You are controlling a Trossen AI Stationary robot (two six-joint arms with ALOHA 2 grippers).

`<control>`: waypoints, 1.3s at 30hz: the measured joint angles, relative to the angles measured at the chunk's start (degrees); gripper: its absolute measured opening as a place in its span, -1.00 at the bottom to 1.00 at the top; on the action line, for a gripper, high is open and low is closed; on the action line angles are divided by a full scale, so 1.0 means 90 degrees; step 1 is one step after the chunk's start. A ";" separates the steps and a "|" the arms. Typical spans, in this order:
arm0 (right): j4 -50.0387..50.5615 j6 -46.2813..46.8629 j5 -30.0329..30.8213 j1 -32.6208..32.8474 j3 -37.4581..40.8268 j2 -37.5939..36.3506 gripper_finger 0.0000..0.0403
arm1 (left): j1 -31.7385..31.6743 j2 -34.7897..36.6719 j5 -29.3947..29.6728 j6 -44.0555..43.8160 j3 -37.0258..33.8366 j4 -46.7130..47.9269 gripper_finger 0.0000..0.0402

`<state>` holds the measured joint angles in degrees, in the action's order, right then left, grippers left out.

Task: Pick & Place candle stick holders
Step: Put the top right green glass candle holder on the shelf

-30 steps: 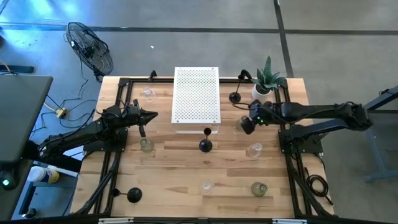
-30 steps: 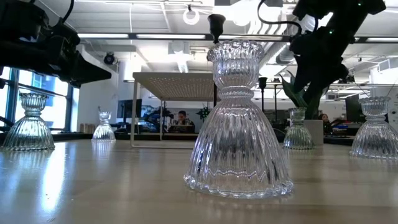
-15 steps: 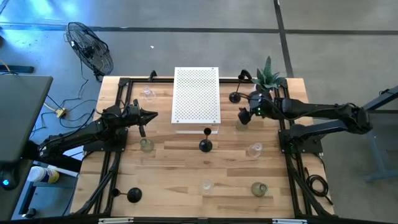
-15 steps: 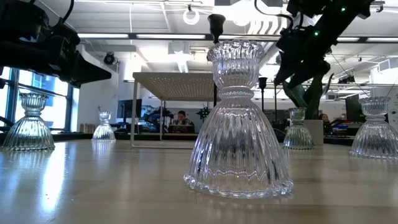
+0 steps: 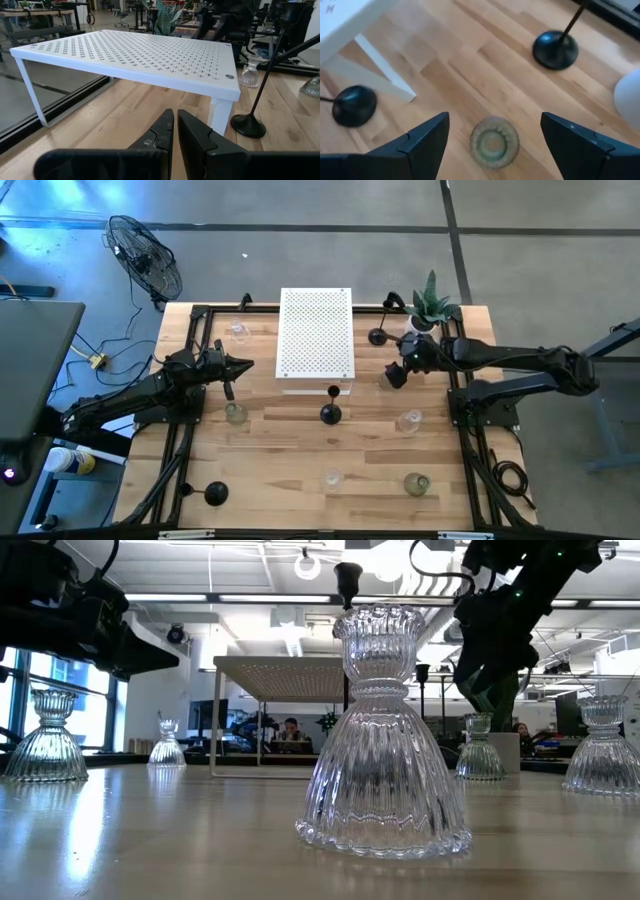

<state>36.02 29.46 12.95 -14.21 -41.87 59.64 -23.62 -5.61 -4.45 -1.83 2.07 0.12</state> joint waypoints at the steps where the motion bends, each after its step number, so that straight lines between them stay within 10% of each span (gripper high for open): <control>1: 0.0072 0.0070 0.0046 0.0059 0.0000 0.0000 0.53 | 0.0000 0.0000 -0.0002 0.0001 0.0000 0.0002 -0.90; 24: -0.0460 -0.0103 0.0380 0.0342 0.0578 0.0707 0.51 | 0.0000 0.0000 0.0001 0.0002 -0.0001 0.0002 -0.90; 39: -0.0455 0.0008 0.0225 0.0322 0.0588 0.0959 0.08 | 0.0001 0.0000 0.0000 0.0000 0.0001 0.0000 -0.90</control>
<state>31.92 29.54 14.97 -11.31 -36.58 68.27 -23.61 -5.61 -4.45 -1.83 2.08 0.12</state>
